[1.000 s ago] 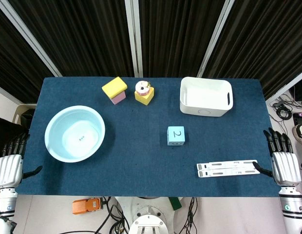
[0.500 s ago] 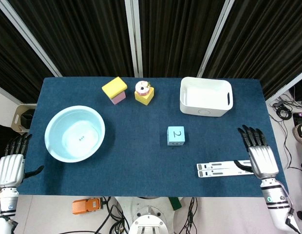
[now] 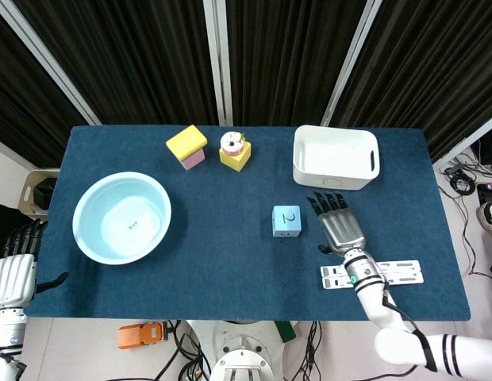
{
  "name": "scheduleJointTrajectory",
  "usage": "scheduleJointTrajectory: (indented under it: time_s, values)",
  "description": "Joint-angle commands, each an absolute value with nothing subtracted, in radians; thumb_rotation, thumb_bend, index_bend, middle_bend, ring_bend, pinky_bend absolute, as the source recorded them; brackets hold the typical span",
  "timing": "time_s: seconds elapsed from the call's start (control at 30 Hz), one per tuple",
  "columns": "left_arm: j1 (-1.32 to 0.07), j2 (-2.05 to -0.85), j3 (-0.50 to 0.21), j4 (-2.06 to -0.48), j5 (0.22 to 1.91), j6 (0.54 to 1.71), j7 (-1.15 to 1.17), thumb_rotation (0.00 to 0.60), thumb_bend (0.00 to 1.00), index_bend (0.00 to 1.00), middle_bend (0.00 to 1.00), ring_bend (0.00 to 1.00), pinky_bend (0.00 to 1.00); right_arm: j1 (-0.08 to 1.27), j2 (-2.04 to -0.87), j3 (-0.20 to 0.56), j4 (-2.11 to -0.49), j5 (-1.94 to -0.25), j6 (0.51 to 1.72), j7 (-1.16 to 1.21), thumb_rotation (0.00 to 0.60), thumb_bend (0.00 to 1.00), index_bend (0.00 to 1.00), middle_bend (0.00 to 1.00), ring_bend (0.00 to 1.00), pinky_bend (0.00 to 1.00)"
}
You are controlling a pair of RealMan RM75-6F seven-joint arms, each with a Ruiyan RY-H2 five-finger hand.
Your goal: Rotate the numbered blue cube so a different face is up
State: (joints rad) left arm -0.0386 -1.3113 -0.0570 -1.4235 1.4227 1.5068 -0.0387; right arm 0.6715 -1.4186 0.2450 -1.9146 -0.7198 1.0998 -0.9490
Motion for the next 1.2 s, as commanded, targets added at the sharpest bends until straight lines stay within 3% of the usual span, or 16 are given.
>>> scheduleJointTrajectory:
  time_s: [0.03,0.43,0.7,0.97,1.2]
  values:
    - [-0.038,-1.317,-0.057,-1.416,1.420,1.502,-0.045,0.600,0.00,0.01,0.00,0.00,0.00,0.853,-1.571,0.295,-1.858,-0.498,1.141,-1.111,0.600,0.27,0.00,0.00,0.00,0.00]
    - [-0.040,-1.334,-0.057,-1.380,1.413,1.481,-0.065,0.600,0.01,0.01,0.00,0.00,0.00,1.081,-1.741,0.357,-1.700,-0.193,1.332,-1.329,0.600,0.27,0.00,0.06,0.00,0.00]
    - [-0.038,-1.341,-0.056,-1.365,1.408,1.471,-0.075,0.600,0.00,0.01,0.00,0.00,0.00,1.159,-1.804,0.405,-1.601,-0.057,1.349,-1.399,0.600,0.27,0.11,0.15,0.02,0.01]
    - [-0.031,-1.342,-0.054,-1.353,1.403,1.469,-0.086,0.600,0.00,0.01,0.00,0.00,0.00,1.176,-1.823,0.428,-1.529,-0.011,1.303,-1.383,0.600,0.31,0.40,0.34,0.19,0.06]
    - [-0.024,-1.340,-0.054,-1.347,1.397,1.468,-0.093,0.600,0.00,0.01,0.00,0.00,0.00,1.058,-1.718,0.405,-1.610,-0.198,1.114,-1.128,0.600,0.39,0.55,0.44,0.27,0.10]
